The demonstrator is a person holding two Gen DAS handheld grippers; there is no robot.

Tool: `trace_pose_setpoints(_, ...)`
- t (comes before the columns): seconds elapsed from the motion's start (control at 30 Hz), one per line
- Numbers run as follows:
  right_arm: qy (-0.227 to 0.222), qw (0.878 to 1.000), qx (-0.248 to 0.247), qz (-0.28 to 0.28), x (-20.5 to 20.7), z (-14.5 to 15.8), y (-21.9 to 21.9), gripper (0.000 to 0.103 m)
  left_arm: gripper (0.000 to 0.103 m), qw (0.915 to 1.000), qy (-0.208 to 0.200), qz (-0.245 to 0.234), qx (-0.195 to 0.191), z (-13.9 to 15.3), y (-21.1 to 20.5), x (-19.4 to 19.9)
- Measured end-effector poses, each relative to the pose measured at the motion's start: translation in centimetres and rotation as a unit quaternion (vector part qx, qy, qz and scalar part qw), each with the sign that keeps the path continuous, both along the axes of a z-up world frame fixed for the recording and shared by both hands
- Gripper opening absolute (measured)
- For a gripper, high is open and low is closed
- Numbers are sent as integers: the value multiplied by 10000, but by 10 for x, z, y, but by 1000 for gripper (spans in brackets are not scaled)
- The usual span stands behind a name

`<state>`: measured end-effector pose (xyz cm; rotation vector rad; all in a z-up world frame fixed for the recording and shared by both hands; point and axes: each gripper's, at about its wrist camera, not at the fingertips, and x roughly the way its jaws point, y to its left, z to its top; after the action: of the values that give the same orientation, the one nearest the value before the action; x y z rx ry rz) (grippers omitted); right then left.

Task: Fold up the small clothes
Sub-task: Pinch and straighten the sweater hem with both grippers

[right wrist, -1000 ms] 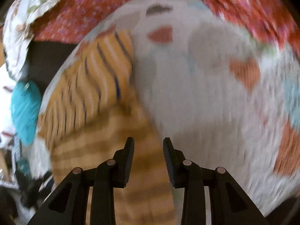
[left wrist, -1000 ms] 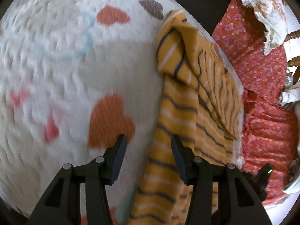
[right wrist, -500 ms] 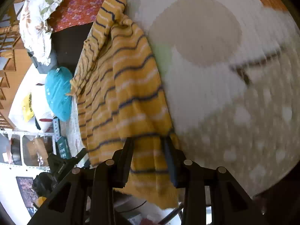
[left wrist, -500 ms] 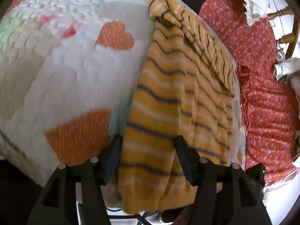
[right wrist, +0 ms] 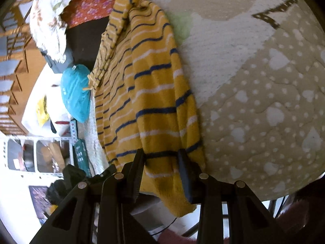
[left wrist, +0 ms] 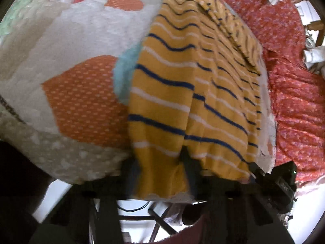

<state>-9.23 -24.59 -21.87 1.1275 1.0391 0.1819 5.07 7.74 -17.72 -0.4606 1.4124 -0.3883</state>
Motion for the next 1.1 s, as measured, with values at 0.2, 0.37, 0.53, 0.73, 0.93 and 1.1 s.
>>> trace_pose_setpoints(0.2,61,9981,-467,391,11,15,18,7,10,9982,260,472,-281,4,21,-7)
trace_pose_setpoints(0.37,230,9954,-699,615,7,31,22,7,8,9993,165,346,4,25,19,-27)
trace_pose_setpoints(0.53,483,9894,-882,1050,-9,31,25,3,3,9988,451,199,-18,20,20,-58)
trace_pose_setpoints(0.73,689,9924,-511,883,-37,16,17,4,6,9976,187,520,-416,30,33,-64)
trace_pose_setpoints(0.93,112,9919,-992,786,-25,42,18,57,47,9981,-47,565,236,24,22,-40)
trace_pose_setpoints(1.1,182,9866,-1312,949,-1,30,32,59,58,9977,-154,172,636,7,-4,-14)
